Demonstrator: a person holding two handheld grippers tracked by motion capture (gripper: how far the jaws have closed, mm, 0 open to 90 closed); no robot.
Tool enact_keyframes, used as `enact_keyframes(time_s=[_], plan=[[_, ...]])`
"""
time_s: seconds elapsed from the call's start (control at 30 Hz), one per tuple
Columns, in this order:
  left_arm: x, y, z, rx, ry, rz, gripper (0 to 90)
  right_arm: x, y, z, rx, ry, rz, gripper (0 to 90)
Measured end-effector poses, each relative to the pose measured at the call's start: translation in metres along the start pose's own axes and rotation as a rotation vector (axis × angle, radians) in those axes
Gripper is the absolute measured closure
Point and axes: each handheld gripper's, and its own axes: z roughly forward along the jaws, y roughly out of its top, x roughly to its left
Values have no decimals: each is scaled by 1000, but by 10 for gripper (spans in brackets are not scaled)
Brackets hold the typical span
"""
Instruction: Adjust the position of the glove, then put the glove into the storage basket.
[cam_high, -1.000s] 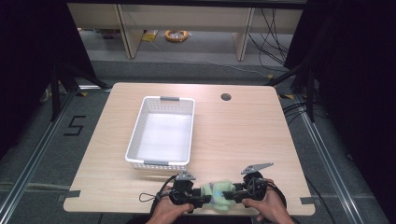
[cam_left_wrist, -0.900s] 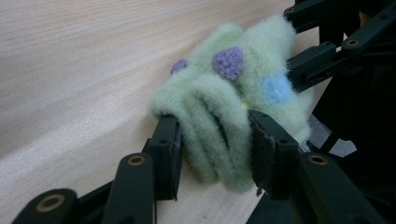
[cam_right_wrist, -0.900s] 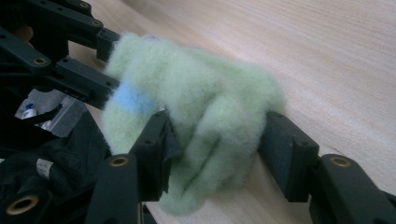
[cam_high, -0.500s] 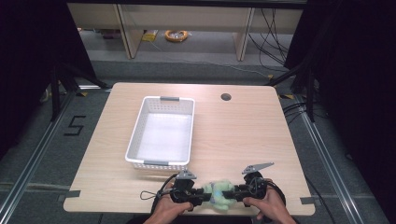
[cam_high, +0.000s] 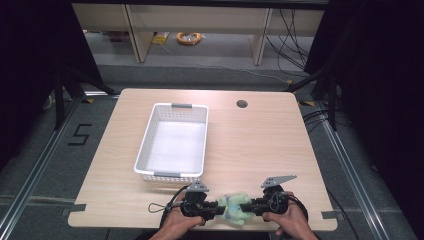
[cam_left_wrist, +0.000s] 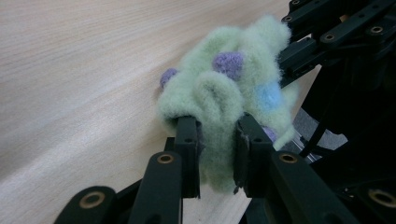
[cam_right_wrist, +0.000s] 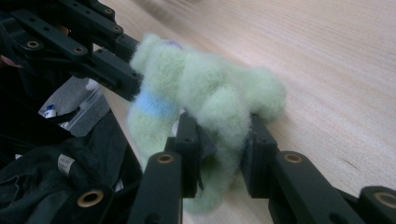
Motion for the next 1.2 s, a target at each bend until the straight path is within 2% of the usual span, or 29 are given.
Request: enact_keyframes(time_s=[0.03, 0.1, 0.13, 0.27, 0.33, 0.37, 0.4, 0.43, 0.47, 0.5, 0.53, 0.57, 0.6, 0.63, 0.7, 0.73, 0.77, 0.8, 0.87, 0.97, 1.0, 1.03, 1.07, 1.2], plan=[[0, 0, -1, 2, 5, 4, 730, 4, 0, 0, 3, 3, 36, 734], [-1, 0, -4, 0, 1, 6, 730, 3, 1, 0, -6, -19, -21, 739], [-2, 0, -6, 7, 11, 16, 730, 1, 1, 0, -10, 6, -39, 741], [-1, 0, -9, 3, -13, 19, 731, 3, 3, -1, -17, 15, -54, 748], [-1, 1, -10, -1, -9, 15, 731, 7, 3, -2, -15, -11, -23, 750], [-1, 1, -11, -1, -6, 19, 730, 10, 3, -3, -5, -1, 1, 750], [-2, 1, -11, -7, 2, 14, 730, 8, 4, -3, -12, -6, -28, 750], [-2, 2, -12, 0, 0, 18, 730, 9, 4, -3, -14, -1, -28, 750], [-1, 2, -13, 2, -22, 23, 730, 10, 5, -3, -16, 3, -26, 751], [-1, 2, -14, -3, -19, 16, 730, 9, 6, -3, -21, 18, -37, 751], [-2, 3, -16, -6, -19, 25, 730, 9, 7, -4, -26, 8, -45, 752], [-2, 3, -17, -10, -12, 27, 730, 11, 8, -4, -35, -2, -29, 752], [-3, 4, -20, -12, -3, 30, 730, 12, 9, -5, -28, 15, -32, 752], [-2, 4, -21, -14, -19, 33, 730, 12, 11, -5, -28, -2, -49, 752], [-2, 5, -24, -20, -21, 32, 730, 14, 13, -5, -35, 8, -54, 752], [-3, 5, -25, -27, -21, 24, 730, 17, 15, -6, -29, -10, -46, 752], [-3, 5, -27, -25, -10, 31, 730, 19, 17, -6, -25, 1, -53, 752], [-1, 6, -29, -28, -24, 34, 730, 19, 17, -6, -25, 1, -53, 752], [-2, 7, -32, -35, -16, 34, 730, 21, 21, -7, -33, -8, -60, 752], [-2, 10, -39, -44, -14, 37, 729, 25, 28, -7, -36, 13, -52, 752], [-3, 12, -42, -52, -13, 34, 729, 26, 30, -8, -35, 14, -59, 751], [-2, 13, -46, -56, -19, 34, 729, 27, 35, -9, -35, -9, -80, 752], [-2, 15, -49, -60, -21, 33, 729, 31, 38, -10, -31, 1, -62, 752], [-5, 23, -62, -68, -6, 53, 728, 37, 54, -15, -31, -1, -115, 752]])
